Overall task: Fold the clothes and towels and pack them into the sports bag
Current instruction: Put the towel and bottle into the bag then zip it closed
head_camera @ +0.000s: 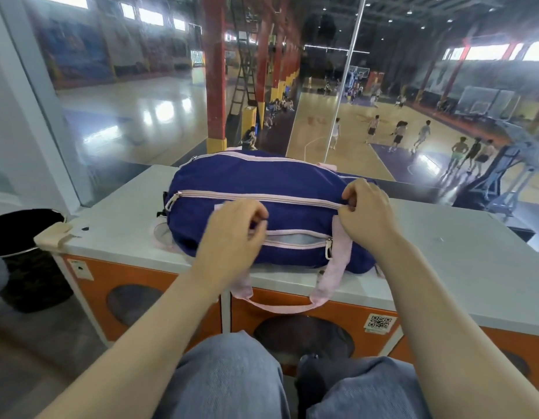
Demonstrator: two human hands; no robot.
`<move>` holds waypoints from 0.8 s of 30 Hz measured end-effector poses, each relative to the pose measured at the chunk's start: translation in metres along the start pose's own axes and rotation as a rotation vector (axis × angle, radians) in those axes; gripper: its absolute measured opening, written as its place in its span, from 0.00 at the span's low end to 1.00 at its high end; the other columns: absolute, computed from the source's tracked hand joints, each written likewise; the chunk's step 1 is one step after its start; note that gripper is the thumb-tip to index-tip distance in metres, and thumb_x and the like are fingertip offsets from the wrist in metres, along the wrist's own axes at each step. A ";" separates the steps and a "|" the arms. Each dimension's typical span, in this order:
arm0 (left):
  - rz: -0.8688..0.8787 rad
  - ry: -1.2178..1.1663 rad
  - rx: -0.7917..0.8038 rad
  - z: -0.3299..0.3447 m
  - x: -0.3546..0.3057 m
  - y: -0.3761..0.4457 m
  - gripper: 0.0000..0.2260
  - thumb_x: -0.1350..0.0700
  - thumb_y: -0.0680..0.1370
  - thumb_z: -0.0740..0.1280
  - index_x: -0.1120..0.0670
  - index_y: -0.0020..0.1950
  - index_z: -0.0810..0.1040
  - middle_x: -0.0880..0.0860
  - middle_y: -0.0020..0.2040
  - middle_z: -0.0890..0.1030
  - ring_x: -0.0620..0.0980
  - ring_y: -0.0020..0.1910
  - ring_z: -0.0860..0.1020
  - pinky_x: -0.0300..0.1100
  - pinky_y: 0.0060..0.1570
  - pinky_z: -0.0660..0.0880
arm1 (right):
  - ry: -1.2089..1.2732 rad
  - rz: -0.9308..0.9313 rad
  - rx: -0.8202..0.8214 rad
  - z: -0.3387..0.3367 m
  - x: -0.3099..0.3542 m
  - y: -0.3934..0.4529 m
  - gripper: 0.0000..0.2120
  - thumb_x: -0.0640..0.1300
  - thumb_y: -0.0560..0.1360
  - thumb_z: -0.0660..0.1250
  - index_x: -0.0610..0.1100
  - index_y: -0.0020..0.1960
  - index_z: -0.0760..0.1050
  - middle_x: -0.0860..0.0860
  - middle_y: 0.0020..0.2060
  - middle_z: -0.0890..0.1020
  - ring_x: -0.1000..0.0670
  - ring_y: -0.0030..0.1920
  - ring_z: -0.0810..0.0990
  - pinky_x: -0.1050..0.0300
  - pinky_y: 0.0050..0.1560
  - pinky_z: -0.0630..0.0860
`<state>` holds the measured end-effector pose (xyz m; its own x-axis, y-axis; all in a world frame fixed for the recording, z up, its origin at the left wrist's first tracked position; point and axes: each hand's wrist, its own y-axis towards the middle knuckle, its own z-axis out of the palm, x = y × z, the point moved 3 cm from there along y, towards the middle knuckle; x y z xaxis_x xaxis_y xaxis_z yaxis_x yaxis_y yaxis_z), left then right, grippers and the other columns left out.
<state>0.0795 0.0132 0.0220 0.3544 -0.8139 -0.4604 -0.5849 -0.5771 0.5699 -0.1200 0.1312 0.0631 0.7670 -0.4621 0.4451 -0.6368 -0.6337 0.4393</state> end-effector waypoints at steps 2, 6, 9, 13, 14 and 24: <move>0.039 -0.028 0.141 0.021 -0.027 0.000 0.04 0.49 0.78 0.67 0.46 0.51 0.75 0.43 0.46 0.76 0.42 0.45 0.74 0.32 0.47 0.72 | -0.007 -0.007 0.036 0.000 -0.004 -0.004 0.05 0.41 0.73 0.66 0.49 0.45 0.71 0.51 0.43 0.78 0.47 0.47 0.76 0.46 0.53 0.76; 0.095 0.079 0.226 0.058 -0.057 0.005 0.10 0.42 0.77 0.66 0.46 0.51 0.76 0.45 0.47 0.76 0.44 0.46 0.73 0.43 0.49 0.76 | -0.132 0.009 0.247 0.005 -0.016 -0.013 0.06 0.52 0.75 0.67 0.52 0.42 0.72 0.54 0.40 0.79 0.49 0.44 0.77 0.52 0.50 0.74; 0.157 0.156 0.164 0.073 -0.063 0.006 0.13 0.39 0.75 0.65 0.47 0.51 0.74 0.46 0.47 0.76 0.45 0.47 0.73 0.43 0.48 0.76 | -0.147 0.053 0.518 0.017 -0.025 -0.023 0.07 0.52 0.76 0.67 0.50 0.44 0.75 0.52 0.39 0.80 0.52 0.40 0.77 0.59 0.41 0.72; 0.165 0.236 0.152 0.089 -0.061 0.000 0.15 0.39 0.75 0.65 0.48 0.53 0.75 0.47 0.51 0.74 0.47 0.51 0.73 0.44 0.52 0.75 | -0.131 0.140 0.431 0.028 -0.037 -0.018 0.12 0.54 0.78 0.63 0.46 0.44 0.76 0.51 0.35 0.78 0.49 0.40 0.78 0.57 0.43 0.71; 0.145 0.253 0.150 0.092 -0.060 -0.001 0.15 0.39 0.75 0.65 0.48 0.54 0.75 0.48 0.51 0.74 0.47 0.52 0.73 0.45 0.54 0.74 | -0.107 0.182 0.378 0.029 -0.040 -0.016 0.15 0.56 0.77 0.63 0.45 0.45 0.76 0.51 0.34 0.77 0.48 0.41 0.78 0.57 0.42 0.71; -0.008 0.147 0.158 0.093 -0.053 -0.001 0.06 0.52 0.78 0.64 0.50 0.53 0.75 0.49 0.50 0.78 0.46 0.49 0.74 0.42 0.51 0.76 | -0.171 0.351 0.432 0.031 -0.034 -0.030 0.22 0.62 0.75 0.63 0.43 0.52 0.78 0.47 0.41 0.81 0.48 0.42 0.80 0.56 0.44 0.75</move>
<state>-0.0061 0.0629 -0.0174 0.4554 -0.8170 -0.3538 -0.6844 -0.5754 0.4477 -0.1247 0.1464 0.0104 0.5406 -0.7610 0.3586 -0.7926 -0.6036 -0.0861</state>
